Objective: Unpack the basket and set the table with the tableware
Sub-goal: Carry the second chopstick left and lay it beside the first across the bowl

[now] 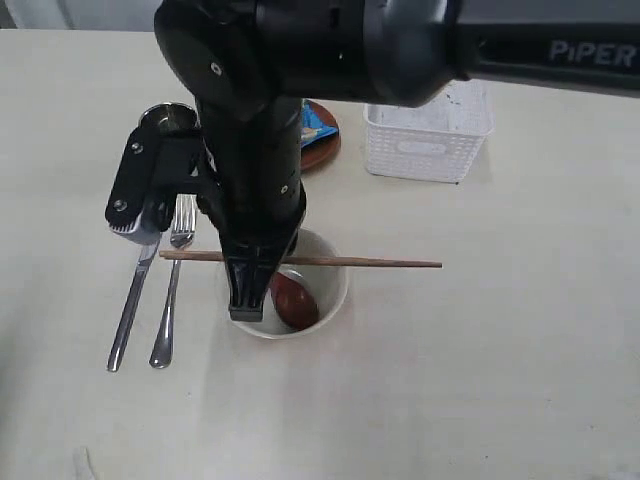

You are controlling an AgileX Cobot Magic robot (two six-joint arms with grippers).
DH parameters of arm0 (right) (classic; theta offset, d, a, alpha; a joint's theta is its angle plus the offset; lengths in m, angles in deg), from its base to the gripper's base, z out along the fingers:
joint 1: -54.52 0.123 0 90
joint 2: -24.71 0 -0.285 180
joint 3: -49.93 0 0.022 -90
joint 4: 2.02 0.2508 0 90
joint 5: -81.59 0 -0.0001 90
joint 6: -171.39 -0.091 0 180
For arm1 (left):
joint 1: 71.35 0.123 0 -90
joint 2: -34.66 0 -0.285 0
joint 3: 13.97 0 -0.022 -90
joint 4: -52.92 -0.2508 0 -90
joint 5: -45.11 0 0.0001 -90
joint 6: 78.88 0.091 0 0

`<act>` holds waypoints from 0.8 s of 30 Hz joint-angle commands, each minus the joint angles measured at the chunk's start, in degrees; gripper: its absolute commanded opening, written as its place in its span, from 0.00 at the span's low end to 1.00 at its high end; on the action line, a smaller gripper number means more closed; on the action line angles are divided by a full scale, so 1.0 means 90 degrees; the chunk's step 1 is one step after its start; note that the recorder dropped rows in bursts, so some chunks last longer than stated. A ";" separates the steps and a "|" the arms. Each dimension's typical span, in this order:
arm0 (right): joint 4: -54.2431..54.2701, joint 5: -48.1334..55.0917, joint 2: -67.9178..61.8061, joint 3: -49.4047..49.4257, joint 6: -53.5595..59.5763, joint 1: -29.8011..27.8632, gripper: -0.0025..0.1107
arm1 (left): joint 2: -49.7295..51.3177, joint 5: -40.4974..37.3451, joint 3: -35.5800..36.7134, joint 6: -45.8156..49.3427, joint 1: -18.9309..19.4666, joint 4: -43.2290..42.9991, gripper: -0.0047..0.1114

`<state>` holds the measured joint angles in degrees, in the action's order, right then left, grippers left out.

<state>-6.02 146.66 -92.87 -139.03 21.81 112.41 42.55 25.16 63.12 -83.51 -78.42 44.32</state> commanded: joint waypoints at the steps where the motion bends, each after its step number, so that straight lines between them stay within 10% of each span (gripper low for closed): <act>1: 0.0174 -0.0177 -0.0016 -0.0041 0.0127 0.0014 0.02 | -0.0012 0.0003 0.0015 -0.0015 -0.0032 -0.0012 0.04; 24: 0.0151 -0.0923 -0.0513 -0.0041 0.0545 0.0014 0.02 | -0.0012 0.0003 0.0015 -0.0015 -0.0032 0.0026 0.04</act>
<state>-4.48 138.54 -97.58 -139.03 26.10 112.41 42.55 25.16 63.12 -83.51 -78.42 44.32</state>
